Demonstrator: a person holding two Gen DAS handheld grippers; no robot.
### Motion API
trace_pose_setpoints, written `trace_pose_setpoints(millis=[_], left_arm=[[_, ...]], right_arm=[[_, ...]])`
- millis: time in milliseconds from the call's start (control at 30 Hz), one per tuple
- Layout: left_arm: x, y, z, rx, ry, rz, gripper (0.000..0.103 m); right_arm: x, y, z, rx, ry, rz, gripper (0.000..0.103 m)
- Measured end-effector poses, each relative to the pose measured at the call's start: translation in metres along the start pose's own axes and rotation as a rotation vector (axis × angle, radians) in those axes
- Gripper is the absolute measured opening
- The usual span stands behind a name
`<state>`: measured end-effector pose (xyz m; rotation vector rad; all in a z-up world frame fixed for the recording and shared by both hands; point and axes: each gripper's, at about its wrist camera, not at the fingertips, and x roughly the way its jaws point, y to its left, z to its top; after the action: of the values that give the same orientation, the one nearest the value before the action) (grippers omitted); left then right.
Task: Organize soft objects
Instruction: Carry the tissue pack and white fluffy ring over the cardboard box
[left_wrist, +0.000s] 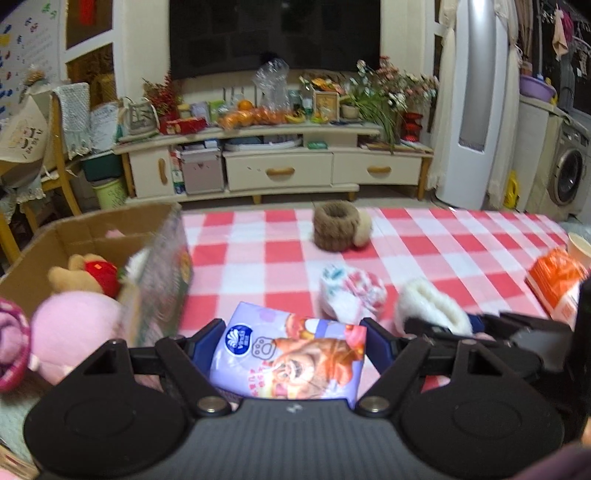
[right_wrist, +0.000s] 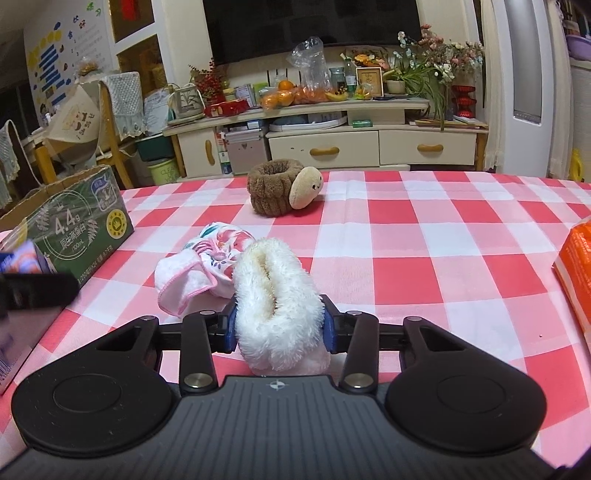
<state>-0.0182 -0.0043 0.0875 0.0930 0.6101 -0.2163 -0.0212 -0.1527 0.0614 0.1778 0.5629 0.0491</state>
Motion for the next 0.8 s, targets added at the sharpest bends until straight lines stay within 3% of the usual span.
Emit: trace_pose_setpoints(millis=[367,800], left_arm=[[-0.014,0.053,0.025,-0.087,-0.082,0.097,0.078],[-0.024,0.105,0.033,-0.139,-0.146,0.216,0.078]], right_arm=[[-0.015,0.025,0.000,-0.051,-0.030,0.006,0.052],[-0.031,0.086,0.013,-0.114,-0.073,0.105,0.052]])
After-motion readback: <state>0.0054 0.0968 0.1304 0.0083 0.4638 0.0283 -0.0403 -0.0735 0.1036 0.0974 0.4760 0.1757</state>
